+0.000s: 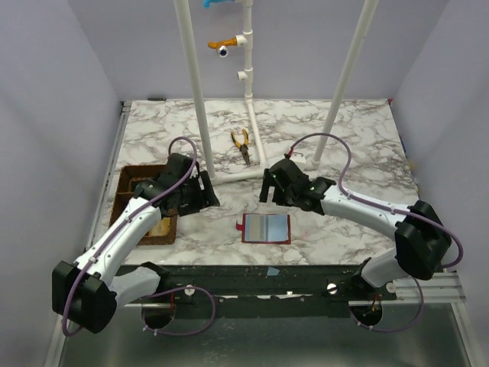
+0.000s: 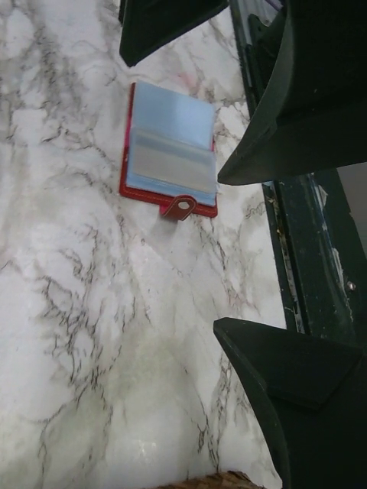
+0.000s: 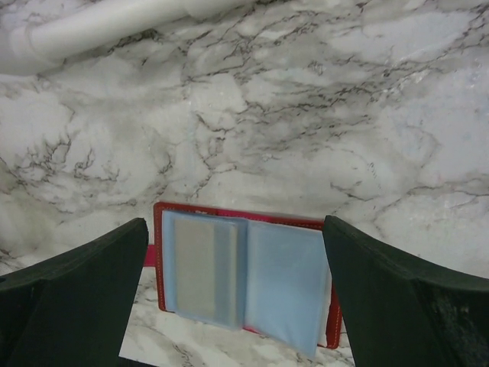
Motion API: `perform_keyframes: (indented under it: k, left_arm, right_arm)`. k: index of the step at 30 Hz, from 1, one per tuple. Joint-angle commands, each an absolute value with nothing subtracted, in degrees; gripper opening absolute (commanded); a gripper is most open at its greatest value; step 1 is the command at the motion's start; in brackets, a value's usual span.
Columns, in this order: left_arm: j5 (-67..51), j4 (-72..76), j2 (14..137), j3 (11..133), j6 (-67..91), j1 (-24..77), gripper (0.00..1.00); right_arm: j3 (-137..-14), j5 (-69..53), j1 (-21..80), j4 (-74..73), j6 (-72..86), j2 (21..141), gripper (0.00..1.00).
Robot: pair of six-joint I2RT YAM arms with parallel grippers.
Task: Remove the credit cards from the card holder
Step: Remove the credit card from the card holder.
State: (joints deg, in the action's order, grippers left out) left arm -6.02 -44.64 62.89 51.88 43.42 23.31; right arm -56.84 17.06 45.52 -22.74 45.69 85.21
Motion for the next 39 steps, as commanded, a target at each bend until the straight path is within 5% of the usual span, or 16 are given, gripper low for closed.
perform_keyframes:
  k: [1, 10, 16, 22, 28, 39]
  left_arm:
    - [-12.0, -38.4, 61.6, 49.4, 39.2, 27.5, 0.72]
    - [-14.0, -28.2, 60.6, 41.2, 40.1, 35.6, 0.72]
    - [-14.2, -24.7, 60.6, 38.4, 41.8, 37.5, 0.72]
    - [-13.4, -23.7, 60.7, 38.3, 43.2, 37.7, 0.71]
    - [-13.6, -23.7, 61.4, 38.6, 43.6, 37.8, 0.67]
    - [-13.5, -23.6, 62.2, 38.6, 43.6, 37.9, 0.65]
  right_arm:
    - [-53.5, 21.9, 49.5, -22.6, 49.5, 83.6, 1.0]
    - [-42.8, 24.0, 55.7, -16.1, 56.7, 79.2, 0.95]
    - [-48.0, 25.7, 59.0, -20.5, 57.1, 82.2, 0.89]
    - [-52.3, 23.2, 59.4, -23.6, 56.2, 87.3, 0.72]
    - [-53.3, 21.5, 59.4, -22.5, 54.6, 90.2, 0.36]
    - [-54.1, 18.9, 59.8, -20.6, 53.1, 94.5, 0.39]
